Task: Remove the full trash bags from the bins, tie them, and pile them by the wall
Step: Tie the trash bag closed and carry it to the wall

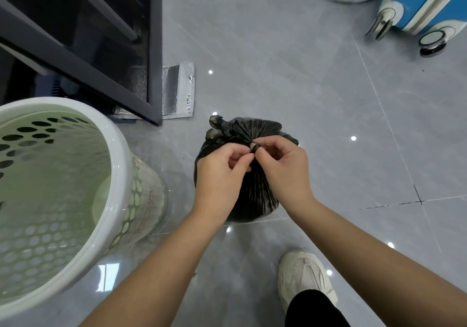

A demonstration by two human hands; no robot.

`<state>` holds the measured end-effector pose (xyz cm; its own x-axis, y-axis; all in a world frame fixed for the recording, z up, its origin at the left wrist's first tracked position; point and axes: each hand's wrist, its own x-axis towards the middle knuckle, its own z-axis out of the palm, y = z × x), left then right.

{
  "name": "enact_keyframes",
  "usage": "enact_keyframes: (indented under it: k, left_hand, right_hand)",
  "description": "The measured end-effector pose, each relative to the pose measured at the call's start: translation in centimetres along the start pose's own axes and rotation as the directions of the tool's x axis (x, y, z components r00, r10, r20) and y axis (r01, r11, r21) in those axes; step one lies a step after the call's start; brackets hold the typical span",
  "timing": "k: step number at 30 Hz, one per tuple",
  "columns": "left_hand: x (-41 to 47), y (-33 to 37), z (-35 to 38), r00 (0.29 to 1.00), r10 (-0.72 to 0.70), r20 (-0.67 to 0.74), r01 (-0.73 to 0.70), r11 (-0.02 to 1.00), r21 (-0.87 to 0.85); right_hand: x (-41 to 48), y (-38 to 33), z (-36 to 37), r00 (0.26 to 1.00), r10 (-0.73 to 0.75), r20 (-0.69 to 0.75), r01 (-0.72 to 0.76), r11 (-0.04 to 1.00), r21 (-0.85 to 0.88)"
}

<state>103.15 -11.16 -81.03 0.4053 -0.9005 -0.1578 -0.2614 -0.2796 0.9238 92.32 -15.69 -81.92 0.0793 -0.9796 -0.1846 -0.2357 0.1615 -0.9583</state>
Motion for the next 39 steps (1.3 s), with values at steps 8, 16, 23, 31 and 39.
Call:
enact_keyframes:
  k: [8,16,23,31,39]
  left_hand:
    - [0.1,0.1,-0.6,0.998,0.023,-0.061,-0.014,0.991,0.133]
    - [1.7,1.1,-1.9,0.984,0.016,0.176,-0.046,0.984,0.17]
    - [1.1,1.3,-1.2,0.979,0.158,0.126,-0.184,0.953,0.242]
    - [0.9,1.1,-0.4,0.992,0.087,0.096,-0.102,0.98,0.171]
    - [1.1,1.7,-0.1,0.965,-0.206,0.162,0.221,0.972,-0.081]
  right_hand:
    - [-1.1,-0.2,0.2,0.996,0.006,0.085,-0.005,1.0,-0.017]
    - [-0.4,-0.4,-1.8,0.87,0.254,0.422,-0.37,0.902,0.221]
    - [0.0,-0.4,-1.7,0.908,0.297,0.296,-0.378,0.886,0.269]
    - [-0.2,0.0,-1.7,0.938,0.279,0.207,-0.331,0.898,0.289]
    - [-0.3,0.4,-2.1,0.974,0.146,0.173,-0.185,0.953,0.239]
